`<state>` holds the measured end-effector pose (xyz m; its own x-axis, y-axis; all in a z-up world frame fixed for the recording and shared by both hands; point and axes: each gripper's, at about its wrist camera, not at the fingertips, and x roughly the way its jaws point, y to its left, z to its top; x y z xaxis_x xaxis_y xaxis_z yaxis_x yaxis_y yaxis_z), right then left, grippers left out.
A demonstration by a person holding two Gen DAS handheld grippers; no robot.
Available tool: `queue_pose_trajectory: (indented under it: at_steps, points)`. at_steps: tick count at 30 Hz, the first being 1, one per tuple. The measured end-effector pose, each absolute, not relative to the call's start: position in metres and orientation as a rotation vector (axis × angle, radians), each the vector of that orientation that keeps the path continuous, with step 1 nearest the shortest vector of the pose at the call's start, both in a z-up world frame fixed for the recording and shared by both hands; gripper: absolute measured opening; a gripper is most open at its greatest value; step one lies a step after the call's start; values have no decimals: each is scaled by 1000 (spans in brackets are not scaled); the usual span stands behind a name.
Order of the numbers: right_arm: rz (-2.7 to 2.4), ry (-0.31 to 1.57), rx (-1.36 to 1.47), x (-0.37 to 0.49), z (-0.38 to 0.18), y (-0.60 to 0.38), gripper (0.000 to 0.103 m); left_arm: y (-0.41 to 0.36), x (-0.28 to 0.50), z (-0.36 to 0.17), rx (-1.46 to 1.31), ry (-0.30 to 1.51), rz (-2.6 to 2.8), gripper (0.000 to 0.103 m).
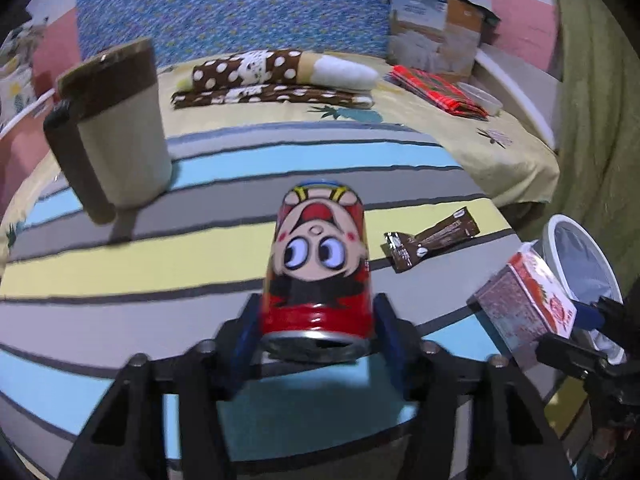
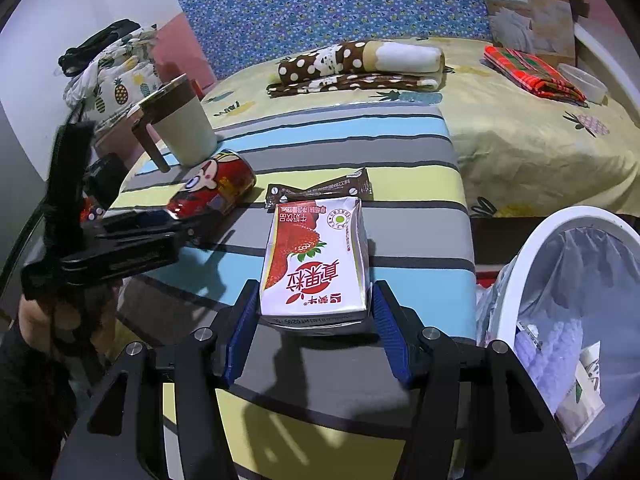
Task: Collect trash
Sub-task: 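Lift the can and carton and carry them toward the bin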
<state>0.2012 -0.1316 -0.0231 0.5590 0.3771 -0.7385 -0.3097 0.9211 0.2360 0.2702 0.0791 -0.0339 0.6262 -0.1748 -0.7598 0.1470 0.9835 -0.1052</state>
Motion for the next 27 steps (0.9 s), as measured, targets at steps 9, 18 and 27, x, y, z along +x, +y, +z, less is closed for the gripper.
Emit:
queue_pose_trajectory:
  at_steps: [9, 18, 27]
  points:
    - [406, 862, 86, 194, -15, -140, 58, 79, 239, -22, -92, 813, -92, 54]
    - [417, 833, 86, 177, -4, -147, 58, 61, 188, -6, -132, 754, -90, 54]
    - [418, 804, 84, 163, 5, -154, 58, 38, 151, 9, -168, 710, -120, 54]
